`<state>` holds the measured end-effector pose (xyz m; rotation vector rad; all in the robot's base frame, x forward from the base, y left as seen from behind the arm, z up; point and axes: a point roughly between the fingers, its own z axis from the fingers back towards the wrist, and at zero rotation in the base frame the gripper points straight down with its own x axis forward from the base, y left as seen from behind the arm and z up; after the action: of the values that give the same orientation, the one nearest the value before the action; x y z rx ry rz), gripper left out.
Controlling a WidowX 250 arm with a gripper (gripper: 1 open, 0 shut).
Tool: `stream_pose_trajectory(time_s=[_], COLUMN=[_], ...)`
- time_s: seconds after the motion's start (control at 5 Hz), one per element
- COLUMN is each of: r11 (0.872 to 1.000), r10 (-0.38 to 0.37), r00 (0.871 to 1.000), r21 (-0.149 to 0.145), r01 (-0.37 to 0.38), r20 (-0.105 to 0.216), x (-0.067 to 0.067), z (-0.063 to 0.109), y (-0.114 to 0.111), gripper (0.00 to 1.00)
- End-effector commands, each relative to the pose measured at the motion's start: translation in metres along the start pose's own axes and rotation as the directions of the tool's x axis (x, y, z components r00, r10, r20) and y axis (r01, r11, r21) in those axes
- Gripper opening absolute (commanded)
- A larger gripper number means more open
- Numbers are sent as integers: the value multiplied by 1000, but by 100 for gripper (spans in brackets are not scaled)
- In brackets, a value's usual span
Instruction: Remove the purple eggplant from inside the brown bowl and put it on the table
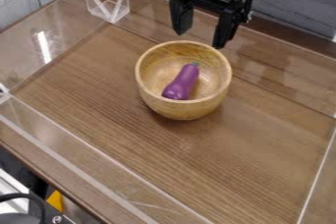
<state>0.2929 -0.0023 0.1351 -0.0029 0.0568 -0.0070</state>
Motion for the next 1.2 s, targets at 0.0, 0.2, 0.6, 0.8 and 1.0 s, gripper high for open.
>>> stream_pose_trajectory(time_s=[0.0, 0.2, 0.6, 0.8, 1.0], r11=[1000, 999, 994, 992, 1000], r10=[-3, 41, 109, 126, 8], r00=[1000, 998, 993, 991, 999], r21=[2, 0, -4, -4, 9], r01=[3, -41, -110, -126, -7], r20=[-21, -43, -53, -54, -53], x=[-12, -17, -19, -22, -20], z=[-4, -5, -10, -19, -24], y=[2, 7, 4, -1, -3], gripper=[100, 100, 100, 100, 100])
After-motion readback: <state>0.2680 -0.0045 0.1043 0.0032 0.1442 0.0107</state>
